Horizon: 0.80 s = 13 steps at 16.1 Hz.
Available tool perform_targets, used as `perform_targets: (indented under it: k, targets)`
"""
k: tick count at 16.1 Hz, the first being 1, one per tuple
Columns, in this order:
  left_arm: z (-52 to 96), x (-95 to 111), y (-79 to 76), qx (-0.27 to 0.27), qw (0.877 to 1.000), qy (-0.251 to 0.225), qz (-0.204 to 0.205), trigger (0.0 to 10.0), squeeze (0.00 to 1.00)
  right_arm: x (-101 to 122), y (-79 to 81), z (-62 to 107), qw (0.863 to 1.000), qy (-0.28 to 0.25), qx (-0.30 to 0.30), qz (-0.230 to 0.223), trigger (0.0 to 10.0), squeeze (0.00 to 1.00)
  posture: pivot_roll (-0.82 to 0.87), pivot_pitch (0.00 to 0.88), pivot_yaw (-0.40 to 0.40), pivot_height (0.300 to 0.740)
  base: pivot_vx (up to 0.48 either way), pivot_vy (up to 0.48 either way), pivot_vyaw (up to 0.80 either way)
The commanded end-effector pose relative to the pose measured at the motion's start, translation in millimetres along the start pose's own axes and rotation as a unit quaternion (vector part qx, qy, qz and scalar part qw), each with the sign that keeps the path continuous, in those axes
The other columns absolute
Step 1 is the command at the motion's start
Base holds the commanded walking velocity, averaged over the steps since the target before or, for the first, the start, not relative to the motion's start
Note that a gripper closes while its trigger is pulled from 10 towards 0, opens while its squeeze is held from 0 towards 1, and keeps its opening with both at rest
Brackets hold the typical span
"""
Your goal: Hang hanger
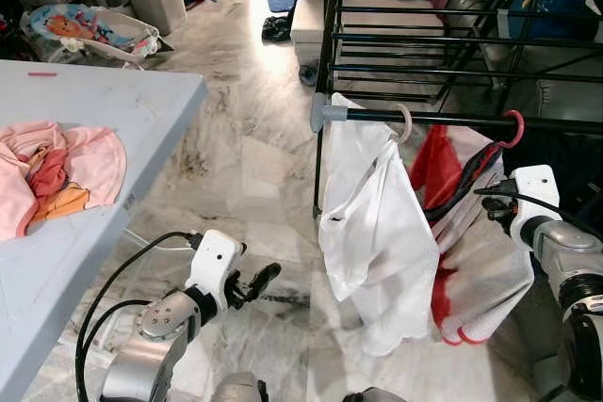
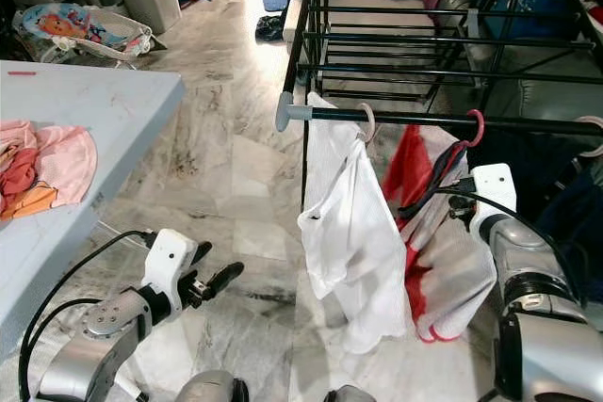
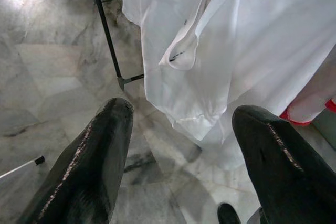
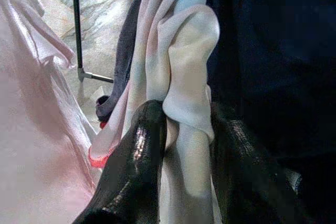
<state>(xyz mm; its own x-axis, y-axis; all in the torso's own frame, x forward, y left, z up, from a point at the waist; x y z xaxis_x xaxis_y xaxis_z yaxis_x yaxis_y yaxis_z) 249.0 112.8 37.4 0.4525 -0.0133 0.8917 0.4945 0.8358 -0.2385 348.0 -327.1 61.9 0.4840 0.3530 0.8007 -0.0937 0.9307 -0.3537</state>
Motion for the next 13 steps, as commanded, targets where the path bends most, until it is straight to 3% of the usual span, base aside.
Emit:
perform_targets:
  k: [1,7,13]
  targets:
    - [-2.1,0,0.2,-0.001,1.000,0.002,-0.001,10.0,0.00,4,-4.9,0.4,1.000,-0.006,-0.006,-0.014,0.0,0.00,0.10,0.004,0.030,0.740,0.000,0.000,0.00]
    - [-7.4,-7,-3.7,-0.002,1.000,0.001,0.010,10.0,0.00,-2,3.7,0.8,0.999,-0.023,-0.006,-0.043,0.0,0.00,0.08,0.000,0.018,0.740,0.000,0.000,0.00]
    - [-17.7,0,12.9,0.054,0.998,-0.031,0.003,10.0,0.00,17,18.2,6.5,0.988,-0.125,-0.060,-0.072,0.0,0.00,0.03,0.000,0.013,0.740,0.000,0.000,0.00]
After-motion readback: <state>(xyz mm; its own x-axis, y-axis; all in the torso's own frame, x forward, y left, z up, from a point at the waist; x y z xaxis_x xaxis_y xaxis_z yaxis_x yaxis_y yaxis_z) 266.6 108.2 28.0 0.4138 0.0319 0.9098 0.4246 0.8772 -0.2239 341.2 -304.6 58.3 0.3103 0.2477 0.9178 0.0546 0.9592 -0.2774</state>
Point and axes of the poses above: a point about 5 cm out from each wrist's last joint towards the gripper, its own z axis pointing back from the gripper into the wrist, its own x axis along the axis of the wrist's last joint, y = z × x, the point moved 4 cm from there along -z, pointing out of the wrist towards the gripper, and after that the axes turned 10 degrees about z, right-handed, at the moved point
